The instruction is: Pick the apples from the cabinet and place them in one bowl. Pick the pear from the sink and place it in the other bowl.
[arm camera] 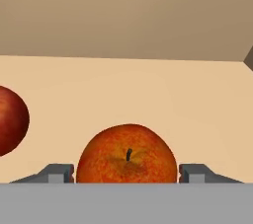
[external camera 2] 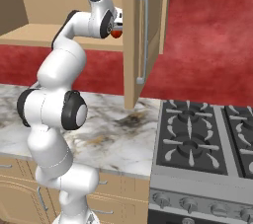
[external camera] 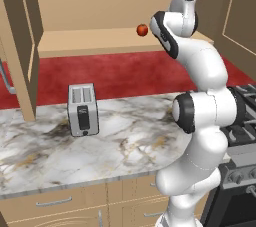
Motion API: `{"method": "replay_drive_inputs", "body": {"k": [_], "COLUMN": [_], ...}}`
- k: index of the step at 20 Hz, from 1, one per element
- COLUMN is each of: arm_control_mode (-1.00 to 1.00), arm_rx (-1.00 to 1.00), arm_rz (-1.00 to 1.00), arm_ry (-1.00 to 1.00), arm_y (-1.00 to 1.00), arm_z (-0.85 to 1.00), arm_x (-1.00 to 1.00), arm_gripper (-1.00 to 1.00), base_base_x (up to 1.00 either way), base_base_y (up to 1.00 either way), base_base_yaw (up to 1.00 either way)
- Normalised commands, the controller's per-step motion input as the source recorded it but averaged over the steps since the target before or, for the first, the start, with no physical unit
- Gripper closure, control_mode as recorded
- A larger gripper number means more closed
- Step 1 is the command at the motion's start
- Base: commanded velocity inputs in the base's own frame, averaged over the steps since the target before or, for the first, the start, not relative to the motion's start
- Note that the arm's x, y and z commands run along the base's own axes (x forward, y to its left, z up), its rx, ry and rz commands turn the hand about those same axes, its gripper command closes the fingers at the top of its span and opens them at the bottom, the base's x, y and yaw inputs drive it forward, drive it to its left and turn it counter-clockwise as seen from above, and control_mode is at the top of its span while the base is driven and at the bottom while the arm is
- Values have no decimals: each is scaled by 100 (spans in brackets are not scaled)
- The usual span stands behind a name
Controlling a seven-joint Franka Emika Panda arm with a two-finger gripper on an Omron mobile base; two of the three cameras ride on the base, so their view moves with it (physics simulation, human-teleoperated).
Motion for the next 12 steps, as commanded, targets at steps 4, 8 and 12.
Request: {"method": "replay_drive_inputs", "body": {"k": [4, 8, 12], "arm_control_mode": [-100, -100, -100], "arm_rx": [0, 0, 0], "arm_rz": [0, 0, 0], "arm_ry": [0, 0, -5], "arm_y": [0, 0, 0], "arm_z": [0, 0, 1], "arm_x": [0, 0, -36], "arm_gripper": [100, 100, 100], "base_base_x": [0, 0, 0], "base_base_y": [0, 0, 0], "base_base_yaw": [0, 0, 0]}}
